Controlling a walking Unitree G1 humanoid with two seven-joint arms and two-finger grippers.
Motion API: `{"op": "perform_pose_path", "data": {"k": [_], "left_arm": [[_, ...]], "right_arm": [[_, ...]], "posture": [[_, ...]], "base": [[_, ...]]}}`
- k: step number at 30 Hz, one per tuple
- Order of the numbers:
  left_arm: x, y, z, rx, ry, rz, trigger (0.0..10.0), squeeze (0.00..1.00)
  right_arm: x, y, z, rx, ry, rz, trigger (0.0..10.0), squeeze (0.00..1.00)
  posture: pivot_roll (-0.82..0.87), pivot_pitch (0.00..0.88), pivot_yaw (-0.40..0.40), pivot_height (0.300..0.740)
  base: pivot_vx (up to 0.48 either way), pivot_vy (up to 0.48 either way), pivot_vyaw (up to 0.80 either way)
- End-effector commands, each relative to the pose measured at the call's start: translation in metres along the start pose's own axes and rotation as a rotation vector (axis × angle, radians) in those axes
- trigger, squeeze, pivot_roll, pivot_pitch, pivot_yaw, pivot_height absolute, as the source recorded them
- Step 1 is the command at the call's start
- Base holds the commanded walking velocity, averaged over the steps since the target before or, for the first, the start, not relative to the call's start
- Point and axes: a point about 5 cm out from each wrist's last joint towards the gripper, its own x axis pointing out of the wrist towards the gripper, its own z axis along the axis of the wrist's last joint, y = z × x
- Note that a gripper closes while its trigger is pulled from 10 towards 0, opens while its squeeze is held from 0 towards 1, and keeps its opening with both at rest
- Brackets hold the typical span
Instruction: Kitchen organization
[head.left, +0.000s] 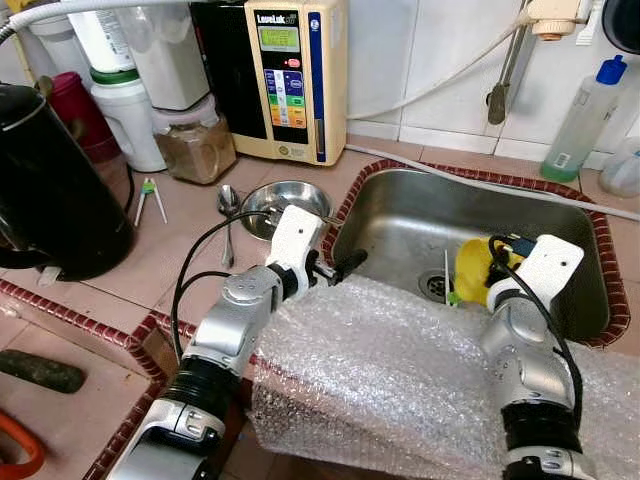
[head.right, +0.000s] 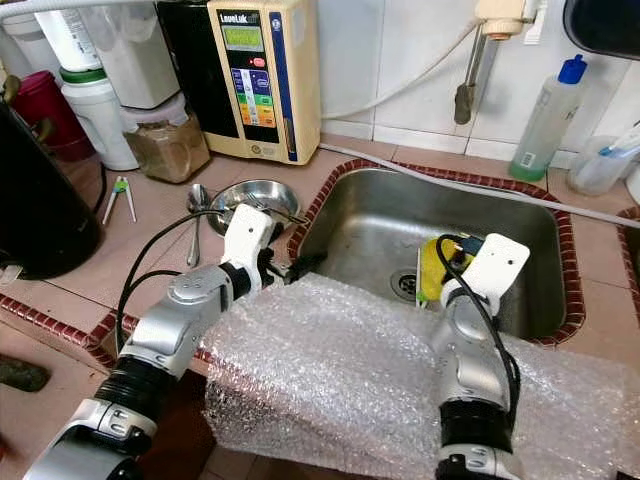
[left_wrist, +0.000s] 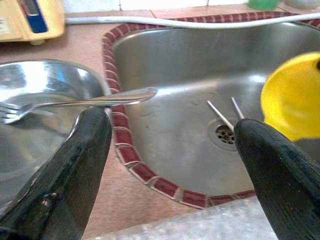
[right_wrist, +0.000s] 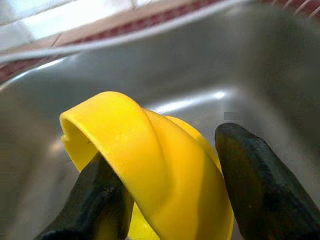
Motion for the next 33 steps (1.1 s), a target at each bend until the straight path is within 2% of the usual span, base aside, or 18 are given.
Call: {"op": "perform_pose_path", "data": {"k": [1,6,7,9,12,13,16,17,18,19,21,22,24,25,26,27,28,33], "left_arm": [[-0.003,0.005,-0.003,0.005,0.006,0.024,10.0,1.0],[-0.002,0.006,0.001,0.019,-0.012,0.04,10.0,1.0],[-0.001,0.007,0.003,0.023,-0.017,0.043,10.0,1.0],[-0.001,0.007,0.004,0.024,-0.017,0.044,10.0,1.0],[-0.002,0.009,0.004,0.028,-0.018,0.054,10.0,1.0],[-0.002,0.01,0.004,0.029,-0.018,0.057,10.0,1.0],[-0.002,0.01,0.004,0.029,-0.018,0.059,10.0,1.0],[-0.002,0.011,0.004,0.03,-0.02,0.066,10.0,1.0],[-0.002,0.012,0.004,0.031,-0.023,0.072,10.0,1.0],[-0.002,0.012,0.005,0.031,-0.025,0.076,10.0,1.0],[-0.002,0.013,0.005,0.032,-0.027,0.079,10.0,1.0],[-0.002,0.013,0.005,0.032,-0.027,0.079,10.0,1.0],[-0.002,0.012,0.005,0.034,-0.028,0.08,10.0,1.0],[-0.002,0.012,0.005,0.037,-0.028,0.081,10.0,1.0],[-0.002,0.012,0.005,0.037,-0.028,0.081,10.0,1.0],[-0.002,0.012,0.005,0.039,-0.028,0.082,10.0,1.0],[-0.002,0.013,0.006,0.04,-0.033,0.09,10.0,1.0],[-0.005,0.028,0.023,0.031,-0.153,0.221,10.0,1.0]], "right_arm": [[0.0,0.008,0.006,0.022,-0.004,0.035,10.0,1.0],[0.001,0.018,0.001,0.038,0.053,0.102,10.0,1.0],[0.0,0.02,-0.004,0.085,0.101,0.124,10.0,1.0],[-0.001,0.024,-0.009,-0.009,0.133,0.182,10.0,1.0],[-0.002,0.026,-0.01,0.127,0.159,0.183,10.0,1.0],[-0.001,0.024,-0.01,0.039,0.146,0.177,10.0,1.0],[-0.001,0.024,-0.009,0.042,0.144,0.183,10.0,1.0],[0.0,0.023,-0.007,-0.02,0.126,0.175,10.0,1.0],[0.001,0.022,-0.002,-0.193,0.066,0.168,10.0,1.0],[0.0,0.026,0.002,-0.294,0.015,0.211,10.0,1.0],[-0.001,0.031,0.006,-0.397,-0.032,0.271,10.0,1.0],[-0.001,0.031,0.006,-0.397,-0.032,0.271,10.0,1.0],[-0.004,0.037,0.002,-0.264,0.028,0.324,10.0,1.0],[-0.002,0.035,0.005,-0.38,-0.013,0.288,10.0,1.0],[-0.002,0.035,0.005,-0.38,-0.013,0.288,10.0,1.0],[-0.001,0.033,0.009,-0.498,-0.068,0.253,10.0,1.0],[-0.003,0.037,0.009,-0.45,-0.066,0.291,10.0,1.0],[-0.009,0.045,0.013,-0.396,-0.13,0.359,10.0,1.0]], "posture": [[-0.05,0.049,0.073,0.74],[-0.06,0.049,0.074,0.74],[-0.06,0.049,0.074,0.74],[-0.05,0.048,0.075,0.74],[-0.06,0.047,0.077,0.74],[-0.06,0.046,0.077,0.74],[-0.06,0.046,0.079,0.74],[-0.06,0.046,0.079,0.74],[-0.06,0.046,0.082,0.74],[-0.06,0.045,0.081,0.74],[-0.06,0.045,0.081,0.74],[-0.06,0.045,0.081,0.74],[-0.06,0.044,0.083,0.74],[-0.06,0.044,0.083,0.74],[-0.06,0.044,0.083,0.74],[-0.06,0.043,0.082,0.74],[-0.06,0.043,0.082,0.74],[-0.05,0.04,0.076,0.74]], "base": [[0.0,0.0,0.0],[0.0,0.0,0.0],[0.0,0.0,0.0],[0.0,0.0,0.0],[0.0,0.0,0.0],[0.0,0.0,0.0],[0.0,0.0,0.0],[0.0,0.0,0.0],[0.0,0.0,0.0],[0.0,0.0,0.0],[0.0,0.0,0.0],[0.0,0.0,0.0],[0.0,0.0,0.0],[0.0,0.0,0.0],[0.0,0.0,0.0],[0.0,0.0,0.0],[0.0,0.0,0.0],[0.0,0.0,0.0]]}}
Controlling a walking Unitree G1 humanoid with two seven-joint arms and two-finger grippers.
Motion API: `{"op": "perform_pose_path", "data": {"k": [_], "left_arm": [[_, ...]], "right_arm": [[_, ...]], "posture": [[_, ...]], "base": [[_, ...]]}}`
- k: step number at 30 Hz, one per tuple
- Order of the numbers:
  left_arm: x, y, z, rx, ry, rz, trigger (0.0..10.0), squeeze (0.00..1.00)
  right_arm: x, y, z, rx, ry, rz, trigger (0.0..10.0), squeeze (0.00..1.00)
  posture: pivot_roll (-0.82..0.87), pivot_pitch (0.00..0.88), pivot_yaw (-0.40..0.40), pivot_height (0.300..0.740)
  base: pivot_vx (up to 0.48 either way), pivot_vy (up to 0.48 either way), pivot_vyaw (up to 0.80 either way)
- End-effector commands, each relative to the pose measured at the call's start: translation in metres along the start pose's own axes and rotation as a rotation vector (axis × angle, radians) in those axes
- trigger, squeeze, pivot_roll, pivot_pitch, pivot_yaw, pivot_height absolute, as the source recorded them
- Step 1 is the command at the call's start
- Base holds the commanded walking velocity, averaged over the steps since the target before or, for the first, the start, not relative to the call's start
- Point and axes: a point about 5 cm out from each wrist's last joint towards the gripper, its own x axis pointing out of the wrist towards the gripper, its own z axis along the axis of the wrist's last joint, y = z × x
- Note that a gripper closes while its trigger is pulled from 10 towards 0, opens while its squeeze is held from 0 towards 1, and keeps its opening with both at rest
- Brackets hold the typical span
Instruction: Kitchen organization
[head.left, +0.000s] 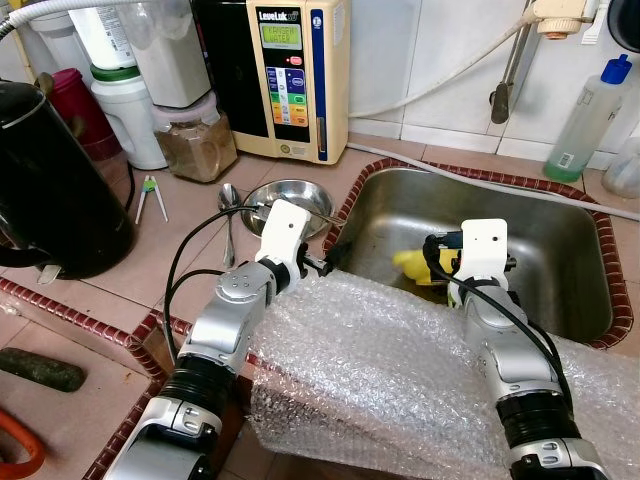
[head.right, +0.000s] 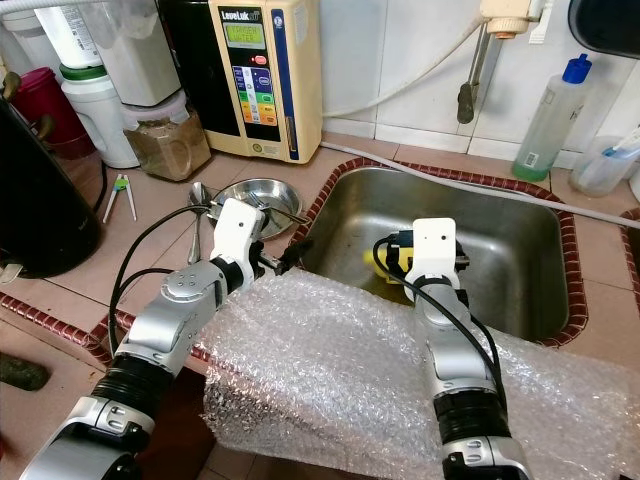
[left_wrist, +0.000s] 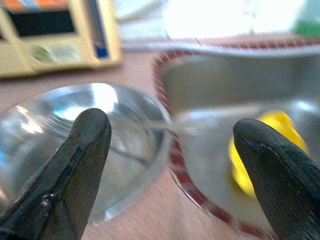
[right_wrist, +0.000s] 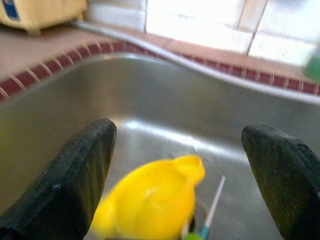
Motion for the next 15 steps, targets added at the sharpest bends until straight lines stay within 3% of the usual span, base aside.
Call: {"op": "perform_pose_path", "data": {"k": [1,3,4,5,10,15], "left_arm": [[0.001,0.015,0.016,0.011,-0.077,0.097,10.0,1.0],[-0.002,0.034,0.025,0.008,-0.128,0.224,10.0,1.0],[-0.002,0.034,0.025,0.008,-0.128,0.224,10.0,1.0],[-0.006,0.051,0.029,0.011,-0.154,0.347,10.0,1.0],[-0.017,0.084,0.031,0.033,-0.138,0.549,10.0,1.0],[-0.022,0.097,0.02,0.025,-0.072,0.626,10.0,1.0]], "right_arm": [[-0.004,0.002,0.006,0.033,-0.048,0.007,10.0,1.0],[-0.009,0.006,0.008,0.075,-0.07,0.029,10.0,1.0],[-0.009,0.006,0.008,0.075,-0.07,0.029,10.0,1.0],[-0.015,0.01,0.011,0.082,-0.106,0.06,10.0,1.0],[-0.034,0.023,0.012,0.067,-0.151,0.149,10.0,1.0],[-0.049,0.031,0.007,0.057,-0.151,0.207,10.0,1.0]], "posture": [[-0.06,0.041,0.075,0.74],[-0.05,0.042,0.075,0.74],[-0.05,0.042,0.075,0.74],[-0.05,0.043,0.074,0.74],[-0.06,0.053,0.074,0.74],[-0.05,0.06,0.074,0.74]], "base": [[0.0,0.0,0.0],[0.0,0.0,0.0],[0.0,0.0,0.0],[0.0,0.0,0.0],[0.0,0.0,0.0],[0.0,0.0,0.0]]}}
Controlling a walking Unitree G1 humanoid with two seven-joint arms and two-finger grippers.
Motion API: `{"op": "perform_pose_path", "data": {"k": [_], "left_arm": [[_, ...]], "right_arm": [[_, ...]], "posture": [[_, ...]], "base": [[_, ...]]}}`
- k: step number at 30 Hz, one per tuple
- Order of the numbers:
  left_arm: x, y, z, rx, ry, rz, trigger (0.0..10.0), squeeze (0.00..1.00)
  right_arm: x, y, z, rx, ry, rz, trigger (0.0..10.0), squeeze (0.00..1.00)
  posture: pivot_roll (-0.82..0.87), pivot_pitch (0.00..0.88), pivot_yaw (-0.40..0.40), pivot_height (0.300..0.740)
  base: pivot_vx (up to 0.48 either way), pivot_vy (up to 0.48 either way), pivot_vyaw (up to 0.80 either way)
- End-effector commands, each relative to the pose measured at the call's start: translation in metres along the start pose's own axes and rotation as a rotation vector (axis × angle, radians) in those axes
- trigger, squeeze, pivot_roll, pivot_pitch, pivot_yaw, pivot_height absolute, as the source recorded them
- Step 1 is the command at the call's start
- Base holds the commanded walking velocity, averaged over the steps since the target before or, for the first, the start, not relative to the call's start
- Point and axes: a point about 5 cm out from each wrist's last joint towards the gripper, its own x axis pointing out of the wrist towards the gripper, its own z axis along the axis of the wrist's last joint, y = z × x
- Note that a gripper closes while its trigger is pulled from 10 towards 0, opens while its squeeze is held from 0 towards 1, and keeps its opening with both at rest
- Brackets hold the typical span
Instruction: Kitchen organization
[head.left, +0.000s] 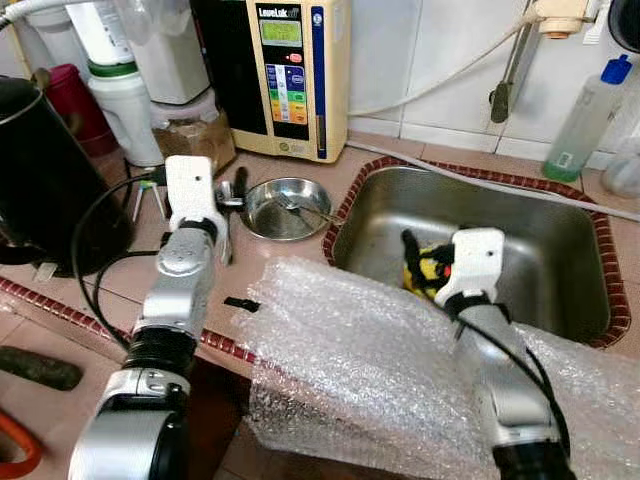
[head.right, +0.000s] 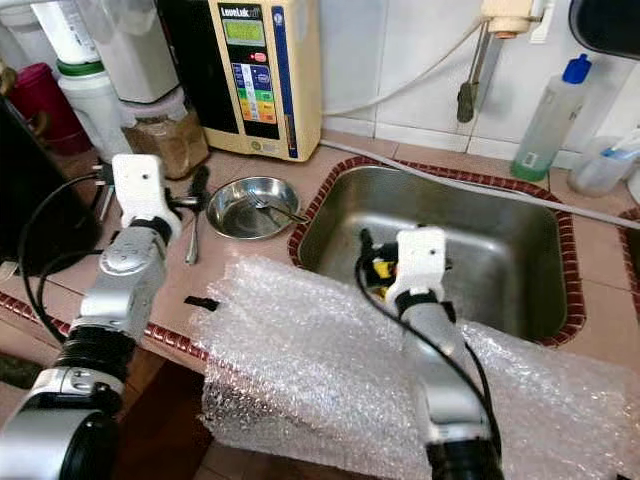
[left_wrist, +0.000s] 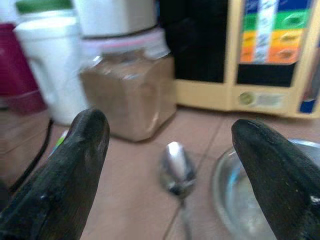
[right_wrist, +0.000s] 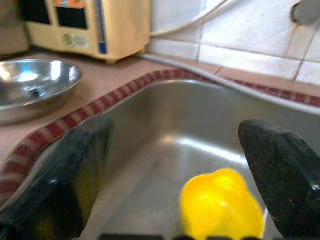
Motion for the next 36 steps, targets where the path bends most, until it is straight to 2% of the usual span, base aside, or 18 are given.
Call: {"op": "perform_pose_path", "data": {"k": [1,2,3,5,6,7,10,12,13,18,22,25,27,29,30,31,33,36], "left_arm": [[0.003,0.005,0.001,0.01,0.017,0.029,10.0,1.0],[0.002,0.008,-0.004,0.01,0.041,0.036,10.0,1.0],[0.001,0.01,-0.011,0.007,0.077,0.042,10.0,0.87],[0.001,0.01,-0.015,0.012,0.097,0.048,10.0,0.87],[0.001,0.01,-0.017,0.008,0.108,0.047,10.0,0.0],[0.001,0.009,-0.019,0.004,0.114,0.049,10.0,0.0],[0.001,0.009,-0.027,0.0,0.162,0.051,9.6,0.0],[0.0,0.008,-0.032,-0.012,0.194,0.055,9.6,0.0],[0.0,0.007,-0.035,-0.013,0.216,0.045,7.9,0.0],[-0.001,0.005,-0.044,-0.025,0.273,0.026,5.7,0.0],[-0.001,0.002,-0.047,-0.058,0.294,0.006,5.5,0.0],[0.0,-0.001,-0.048,-0.092,0.309,-0.011,7.7,0.0],[0.001,-0.002,-0.049,-0.089,0.317,-0.012,7.7,0.0],[0.001,-0.003,-0.05,-0.093,0.337,-0.022,6.5,0.0],[0.0,-0.004,-0.052,-0.094,0.355,-0.035,4.1,0.0],[0.0,-0.004,-0.053,-0.092,0.362,-0.041,4.1,0.0],[0.0,-0.005,-0.055,-0.077,0.385,-0.058,0.0,0.0],[-0.001,-0.005,-0.058,-0.079,0.406,-0.065,0.0,0.0]], "right_arm": [[-0.002,0.004,0.006,-0.002,-0.023,0.024,10.0,1.0],[-0.005,0.007,0.007,0.001,-0.026,0.05,10.0,1.0],[-0.01,0.013,0.009,0.014,-0.041,0.106,10.0,1.0],[-0.015,0.02,0.014,0.048,-0.06,0.178,10.0,1.0],[-0.02,0.026,0.019,0.068,-0.08,0.241,10.0,1.0],[-0.023,0.03,0.023,0.08,-0.093,0.282,10.0,1.0],[-0.033,0.04,0.03,0.058,-0.109,0.384,10.0,0.63],[-0.035,0.042,0.034,0.067,-0.118,0.41,10.0,0.63],[-0.035,0.043,0.036,0.064,-0.123,0.411,10.0,0.58],[-0.035,0.043,0.045,0.055,-0.145,0.423,10.0,0.53],[-0.037,0.046,0.048,0.053,-0.145,0.453,10.0,0.52],[-0.041,0.049,0.049,0.045,-0.134,0.49,10.0,0.43],[-0.042,0.05,0.049,0.039,-0.13,0.498,10.0,0.38],[-0.042,0.05,0.049,0.038,-0.128,0.499,10.0,0.35],[-0.043,0.05,0.049,0.038,-0.127,0.499,10.0,0.31],[-0.043,0.05,0.049,0.038,-0.127,0.499,10.0,0.31],[-0.043,0.05,0.05,0.046,-0.124,0.496,10.0,0.22],[-0.043,0.05,0.05,0.046,-0.12,0.497,10.0,0.19]], "posture": [[-0.05,0.06,0.074,0.74],[-0.05,0.06,0.074,0.74],[-0.05,0.06,0.074,0.74],[-0.05,0.06,0.074,0.74],[-0.06,0.063,0.08,0.74],[-0.06,0.063,0.08,0.74],[-0.06,0.062,0.083,0.74],[-0.07,0.063,0.083,0.74],[-0.07,0.063,0.083,0.74],[-0.07,0.059,0.085,0.74],[-0.07,0.059,0.083,0.74],[-0.07,0.06,0.083,0.74],[-0.07,0.061,0.083,0.74],[-0.07,0.061,0.083,0.74],[-0.08,0.06,0.086,0.74],[-0.08,0.06,0.086,0.74],[-0.08,0.061,0.088,0.74],[-0.08,0.061,0.088,0.74]], "base": [[0.0,0.0,0.0],[0.0,0.0,0.0],[0.0,0.0,0.0],[0.0,0.0,0.0],[0.0,0.0,0.0],[0.0,0.0,0.0],[0.0,0.0,0.0],[0.0,0.0,0.0],[0.0,0.0,0.0],[0.0,0.0,0.0],[0.0,0.0,0.0],[0.0,0.0,0.0],[0.0,0.0,0.0],[0.0,0.0,0.0],[0.0,0.0,0.0],[0.0,0.0,0.0],[0.0,0.0,0.0],[0.0,0.0,0.0]]}}
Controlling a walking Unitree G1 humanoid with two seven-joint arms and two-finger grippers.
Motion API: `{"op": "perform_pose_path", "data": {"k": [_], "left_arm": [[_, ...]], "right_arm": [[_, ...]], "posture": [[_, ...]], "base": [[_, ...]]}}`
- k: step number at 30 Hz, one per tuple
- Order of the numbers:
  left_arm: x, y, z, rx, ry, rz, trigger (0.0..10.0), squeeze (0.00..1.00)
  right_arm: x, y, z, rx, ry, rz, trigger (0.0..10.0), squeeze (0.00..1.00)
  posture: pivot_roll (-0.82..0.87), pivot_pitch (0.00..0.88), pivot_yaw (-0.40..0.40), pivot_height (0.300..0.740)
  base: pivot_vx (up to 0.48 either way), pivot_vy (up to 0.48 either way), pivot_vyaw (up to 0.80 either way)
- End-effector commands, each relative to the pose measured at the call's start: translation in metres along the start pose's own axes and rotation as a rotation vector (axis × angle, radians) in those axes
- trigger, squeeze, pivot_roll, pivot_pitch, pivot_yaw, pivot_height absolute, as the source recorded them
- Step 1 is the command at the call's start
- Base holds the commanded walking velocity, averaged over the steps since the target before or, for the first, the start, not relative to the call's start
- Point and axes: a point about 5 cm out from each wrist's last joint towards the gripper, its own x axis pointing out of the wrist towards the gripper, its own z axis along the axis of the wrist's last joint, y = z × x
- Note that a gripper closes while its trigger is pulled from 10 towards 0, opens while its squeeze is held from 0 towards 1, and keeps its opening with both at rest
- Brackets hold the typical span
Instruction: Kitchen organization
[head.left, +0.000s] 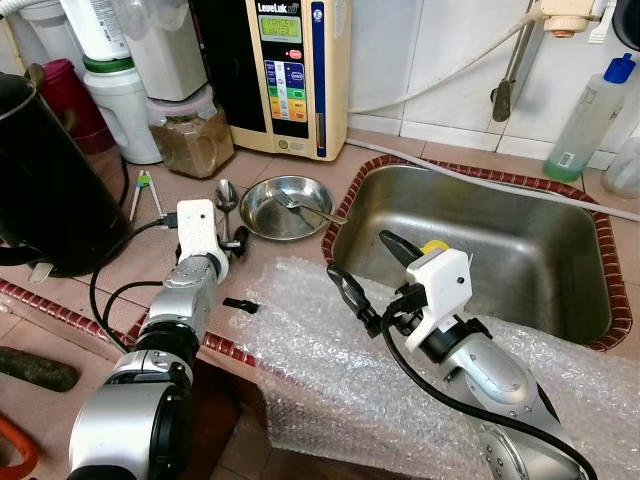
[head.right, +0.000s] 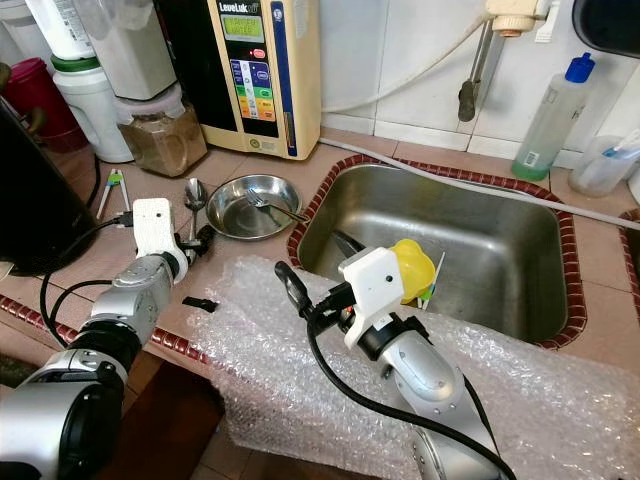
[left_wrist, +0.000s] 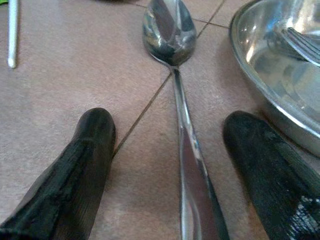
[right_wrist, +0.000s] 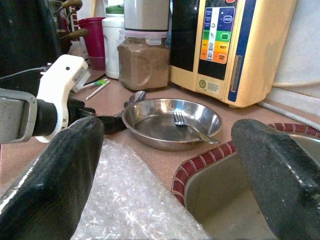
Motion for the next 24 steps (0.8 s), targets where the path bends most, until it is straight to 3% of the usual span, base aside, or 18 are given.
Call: {"op": "perform_pose_path", "data": {"k": [1,16,20,24], "left_arm": [[0.001,0.003,-0.003,0.008,0.04,-0.001,0.0,0.0],[-0.002,0.024,-0.016,0.008,0.105,0.031,0.0,0.0],[-0.002,0.024,-0.018,0.008,0.101,0.013,0.0,0.0],[-0.002,0.024,-0.017,0.01,0.097,-0.002,0.0,0.0]], "right_arm": [[-0.001,0.003,0.003,0.003,-0.004,0.01,10.0,0.18],[-0.001,0.003,0.001,0.001,0.014,0.021,10.0,0.16],[-0.002,0.005,-0.001,0.003,0.022,0.043,10.0,0.03],[-0.002,0.006,-0.001,0.005,0.023,0.044,10.0,0.02]], "posture": [[-0.07,0.061,0.089,0.74],[-0.07,0.055,0.085,0.74],[-0.06,0.053,0.086,0.74],[-0.06,0.052,0.087,0.74]], "base": [[0.0,0.0,0.0],[0.0,0.0,0.0],[0.0,0.0,0.0],[0.0,0.0,0.0]]}}
